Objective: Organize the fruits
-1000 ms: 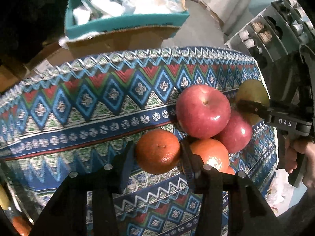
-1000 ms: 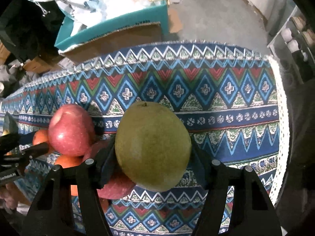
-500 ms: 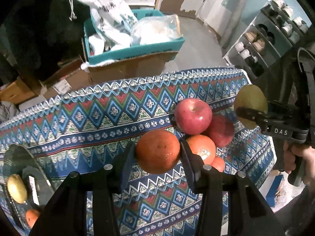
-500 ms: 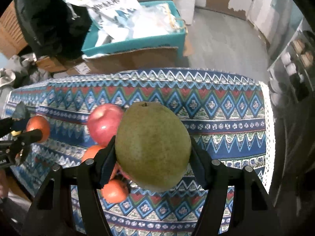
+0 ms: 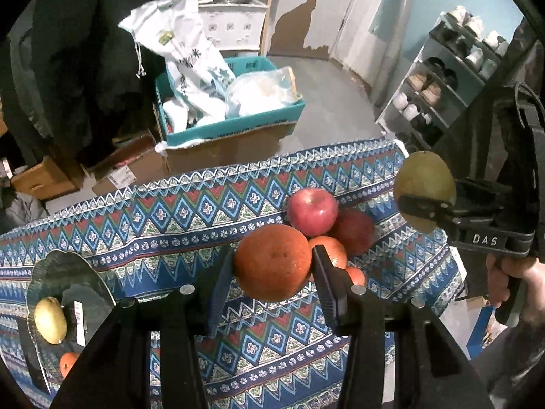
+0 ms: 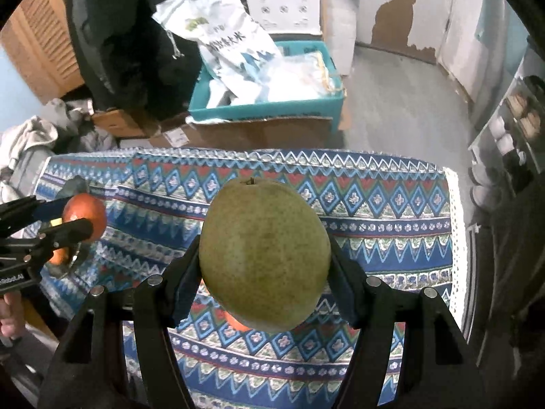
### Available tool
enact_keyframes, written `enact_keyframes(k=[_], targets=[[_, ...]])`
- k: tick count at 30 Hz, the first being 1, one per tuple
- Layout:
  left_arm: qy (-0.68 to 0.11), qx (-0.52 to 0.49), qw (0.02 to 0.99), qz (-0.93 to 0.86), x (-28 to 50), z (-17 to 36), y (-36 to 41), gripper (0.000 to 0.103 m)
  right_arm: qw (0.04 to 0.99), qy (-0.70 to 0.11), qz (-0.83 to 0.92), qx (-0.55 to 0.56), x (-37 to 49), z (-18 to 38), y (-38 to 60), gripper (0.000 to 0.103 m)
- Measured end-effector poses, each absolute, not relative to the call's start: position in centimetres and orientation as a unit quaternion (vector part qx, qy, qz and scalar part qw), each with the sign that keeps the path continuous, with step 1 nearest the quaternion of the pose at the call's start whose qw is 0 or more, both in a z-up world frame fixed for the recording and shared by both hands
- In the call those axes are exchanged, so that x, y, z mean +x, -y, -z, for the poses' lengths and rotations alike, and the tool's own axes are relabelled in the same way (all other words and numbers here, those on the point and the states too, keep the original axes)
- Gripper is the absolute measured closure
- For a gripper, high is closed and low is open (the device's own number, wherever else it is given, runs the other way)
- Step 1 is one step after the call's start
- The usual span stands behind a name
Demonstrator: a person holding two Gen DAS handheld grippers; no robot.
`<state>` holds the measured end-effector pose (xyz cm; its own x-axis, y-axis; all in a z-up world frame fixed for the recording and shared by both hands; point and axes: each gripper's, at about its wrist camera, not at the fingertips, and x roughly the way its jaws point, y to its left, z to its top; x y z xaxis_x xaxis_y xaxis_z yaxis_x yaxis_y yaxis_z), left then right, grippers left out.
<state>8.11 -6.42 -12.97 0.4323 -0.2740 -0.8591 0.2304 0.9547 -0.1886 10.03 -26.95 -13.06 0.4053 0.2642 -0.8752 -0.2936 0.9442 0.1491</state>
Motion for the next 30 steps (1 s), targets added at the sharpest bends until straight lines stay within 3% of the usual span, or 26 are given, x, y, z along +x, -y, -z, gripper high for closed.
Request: enact_keyframes(k=[13,30], targets=[[-0.462,-0.022,0.875,0.139,4.7,8.9,4.5,0.056,0.867,-0.451,-0.210,-0.015,6.4,7.7,23.9,0.035],[-0.431,-0.050,0.892,0.127,1.8,5.9,0.3,0.056,0.864,-0.423,-0.271,-0.025,4.7,4.8,18.1,0.035]])
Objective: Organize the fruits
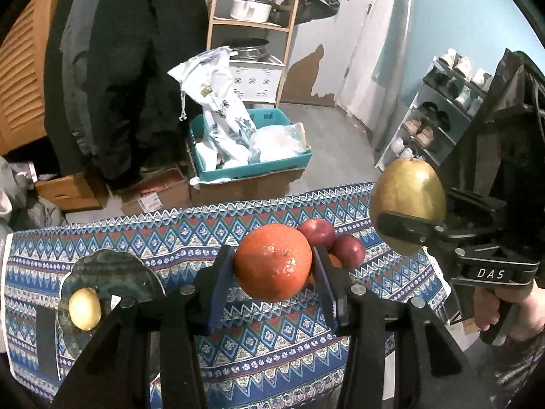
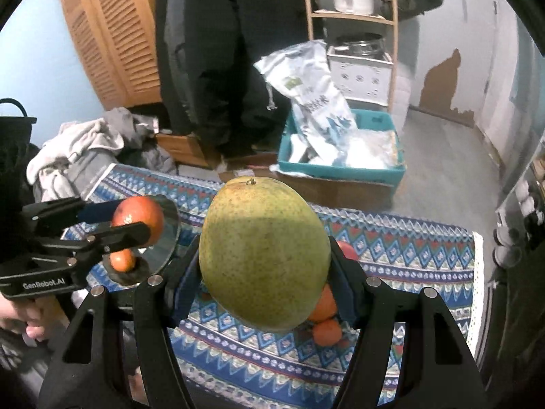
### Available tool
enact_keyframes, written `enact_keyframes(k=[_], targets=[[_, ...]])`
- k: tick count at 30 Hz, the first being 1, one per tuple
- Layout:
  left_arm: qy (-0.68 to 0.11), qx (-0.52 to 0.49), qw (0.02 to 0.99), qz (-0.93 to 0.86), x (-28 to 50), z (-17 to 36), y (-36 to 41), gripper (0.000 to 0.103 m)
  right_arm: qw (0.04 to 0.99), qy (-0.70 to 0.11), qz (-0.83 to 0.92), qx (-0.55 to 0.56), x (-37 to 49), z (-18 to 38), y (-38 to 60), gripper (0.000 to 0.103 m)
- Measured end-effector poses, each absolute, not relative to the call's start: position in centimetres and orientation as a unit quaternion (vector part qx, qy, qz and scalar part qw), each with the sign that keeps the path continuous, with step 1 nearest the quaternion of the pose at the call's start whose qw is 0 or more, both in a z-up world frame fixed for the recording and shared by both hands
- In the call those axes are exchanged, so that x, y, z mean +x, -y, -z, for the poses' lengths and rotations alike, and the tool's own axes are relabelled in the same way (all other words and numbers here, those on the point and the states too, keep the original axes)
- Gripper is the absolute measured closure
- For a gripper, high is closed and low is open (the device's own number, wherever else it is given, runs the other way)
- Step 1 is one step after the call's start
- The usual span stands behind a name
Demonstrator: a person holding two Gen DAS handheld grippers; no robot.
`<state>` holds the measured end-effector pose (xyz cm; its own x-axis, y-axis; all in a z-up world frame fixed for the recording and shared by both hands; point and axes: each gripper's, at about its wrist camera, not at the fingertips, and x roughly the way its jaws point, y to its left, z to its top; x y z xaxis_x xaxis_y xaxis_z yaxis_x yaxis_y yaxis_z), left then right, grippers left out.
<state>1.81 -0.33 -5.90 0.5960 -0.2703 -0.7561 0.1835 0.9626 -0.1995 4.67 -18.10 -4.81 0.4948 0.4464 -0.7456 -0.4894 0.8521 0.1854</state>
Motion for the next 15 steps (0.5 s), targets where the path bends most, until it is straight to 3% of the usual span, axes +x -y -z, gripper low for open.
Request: enact_keyframes(k=[15], targets=[[-0.434,-0.083,0.892,0.091,0.8,6.7,-5.3,0.056,0.848,-0.424,-0.315,-0.042,4.9,4.4,10.8,0.035]])
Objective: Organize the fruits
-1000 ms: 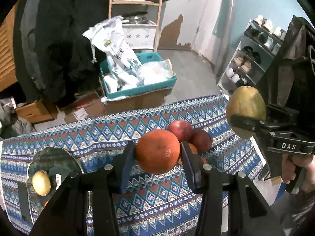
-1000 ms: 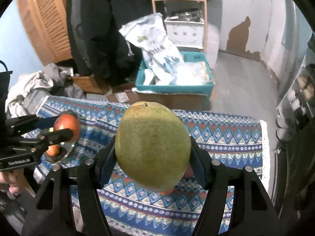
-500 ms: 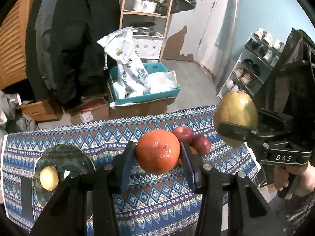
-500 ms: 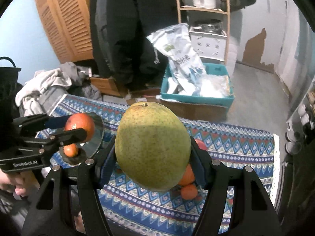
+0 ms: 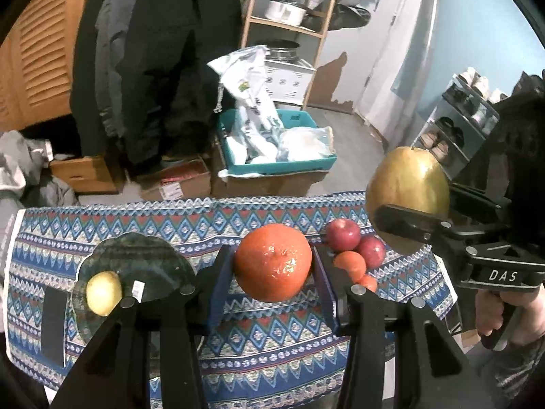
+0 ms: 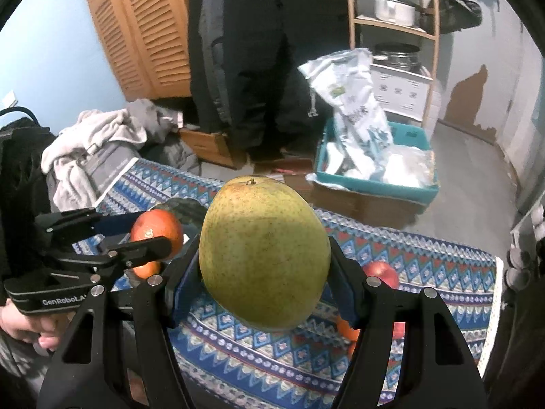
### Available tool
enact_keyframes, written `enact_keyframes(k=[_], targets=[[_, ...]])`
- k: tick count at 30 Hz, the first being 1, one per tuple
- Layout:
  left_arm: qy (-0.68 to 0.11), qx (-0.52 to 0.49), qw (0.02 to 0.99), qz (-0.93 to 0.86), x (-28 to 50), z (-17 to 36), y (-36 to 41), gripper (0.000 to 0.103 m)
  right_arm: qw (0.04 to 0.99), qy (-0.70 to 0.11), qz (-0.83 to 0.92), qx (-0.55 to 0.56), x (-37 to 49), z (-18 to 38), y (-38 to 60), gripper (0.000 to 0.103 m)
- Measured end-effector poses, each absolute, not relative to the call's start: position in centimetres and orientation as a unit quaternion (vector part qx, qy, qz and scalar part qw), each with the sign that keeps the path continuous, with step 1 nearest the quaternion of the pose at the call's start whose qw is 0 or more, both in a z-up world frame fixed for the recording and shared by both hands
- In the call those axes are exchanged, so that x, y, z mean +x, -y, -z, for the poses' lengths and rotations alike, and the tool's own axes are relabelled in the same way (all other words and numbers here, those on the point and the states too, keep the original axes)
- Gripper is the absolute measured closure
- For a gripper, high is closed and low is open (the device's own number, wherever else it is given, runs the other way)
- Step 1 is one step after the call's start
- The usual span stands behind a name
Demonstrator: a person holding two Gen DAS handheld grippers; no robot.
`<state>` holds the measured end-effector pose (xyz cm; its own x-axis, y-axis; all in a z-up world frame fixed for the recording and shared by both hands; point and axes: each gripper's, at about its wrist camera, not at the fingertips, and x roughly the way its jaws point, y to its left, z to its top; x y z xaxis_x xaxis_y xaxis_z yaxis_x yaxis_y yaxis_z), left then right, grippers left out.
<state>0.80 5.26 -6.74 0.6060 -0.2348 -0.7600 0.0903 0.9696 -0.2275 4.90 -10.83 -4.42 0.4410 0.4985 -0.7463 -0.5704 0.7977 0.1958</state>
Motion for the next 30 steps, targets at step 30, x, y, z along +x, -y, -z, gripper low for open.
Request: enact_keyframes(k=[30], targets=[[-0.500,-0.140,0.854,-0.038,0.4,16.3,-19.0,0.056,0.764,-0.523,-0.372,-0.069,8.2,13.3,-5.4,0.035]])
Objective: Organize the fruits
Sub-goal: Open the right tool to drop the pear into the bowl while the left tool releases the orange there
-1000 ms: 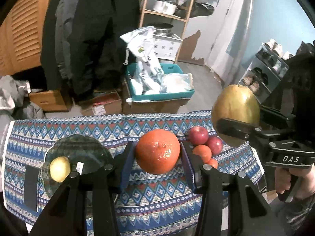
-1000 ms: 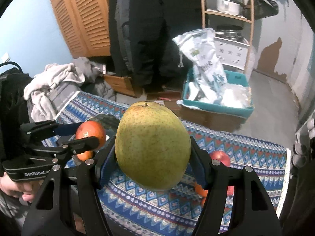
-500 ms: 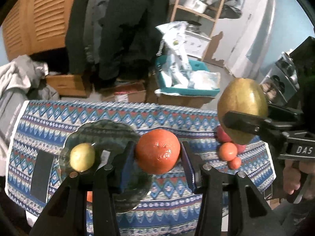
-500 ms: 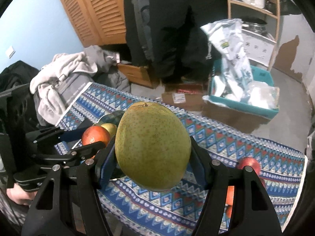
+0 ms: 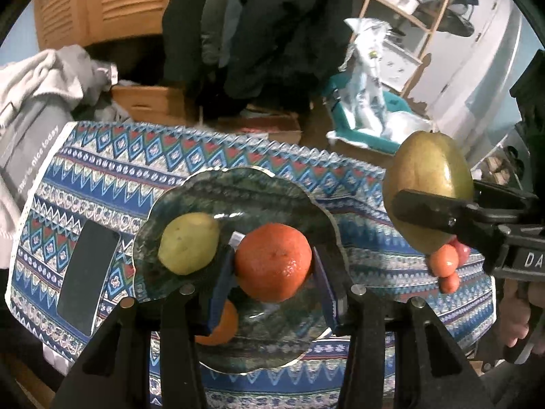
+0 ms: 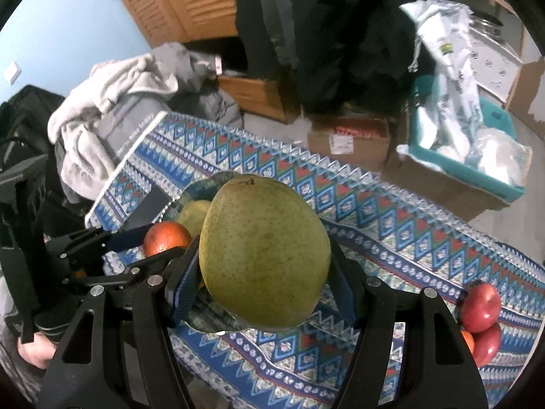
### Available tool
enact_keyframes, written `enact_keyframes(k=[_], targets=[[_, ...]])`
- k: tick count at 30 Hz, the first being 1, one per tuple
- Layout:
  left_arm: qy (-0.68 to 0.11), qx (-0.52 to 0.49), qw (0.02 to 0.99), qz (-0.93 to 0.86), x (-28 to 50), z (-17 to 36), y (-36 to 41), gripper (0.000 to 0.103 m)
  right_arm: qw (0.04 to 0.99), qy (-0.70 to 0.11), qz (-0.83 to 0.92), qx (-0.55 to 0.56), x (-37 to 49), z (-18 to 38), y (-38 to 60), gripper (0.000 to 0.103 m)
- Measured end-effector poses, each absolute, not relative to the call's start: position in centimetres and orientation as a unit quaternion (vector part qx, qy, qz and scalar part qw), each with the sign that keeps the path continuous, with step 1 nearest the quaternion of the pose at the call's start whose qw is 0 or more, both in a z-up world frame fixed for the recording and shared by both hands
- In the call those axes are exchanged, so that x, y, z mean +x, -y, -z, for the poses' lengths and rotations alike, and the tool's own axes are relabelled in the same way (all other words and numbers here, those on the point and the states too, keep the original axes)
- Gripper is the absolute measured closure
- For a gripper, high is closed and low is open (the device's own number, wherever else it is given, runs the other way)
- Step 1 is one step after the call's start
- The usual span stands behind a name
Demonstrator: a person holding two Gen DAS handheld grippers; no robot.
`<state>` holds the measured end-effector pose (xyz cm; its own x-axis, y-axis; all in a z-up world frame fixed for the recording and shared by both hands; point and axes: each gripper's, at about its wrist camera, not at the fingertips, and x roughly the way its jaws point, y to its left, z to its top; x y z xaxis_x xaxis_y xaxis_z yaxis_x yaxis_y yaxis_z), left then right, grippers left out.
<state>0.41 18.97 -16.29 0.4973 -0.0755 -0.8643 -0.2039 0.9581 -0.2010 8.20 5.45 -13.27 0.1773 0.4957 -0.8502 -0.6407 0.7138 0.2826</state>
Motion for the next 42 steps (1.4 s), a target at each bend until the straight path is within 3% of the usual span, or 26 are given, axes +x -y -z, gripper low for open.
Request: enact_keyframes(k=[25,42], targets=[[-0.568,-0.154,0.806,-0.068,1.7,24.4,-20.9,0.056,0.703,-0.611,-0.353,-0.088,9.2,23.3,-9.6,0.035],[-0.586,-0.152,0.792,-0.077,1.0,24.5,-20.7,0.057,0.713,-0.598,-0.362,-0.050,9.9,21.1,-8.4,0.037]])
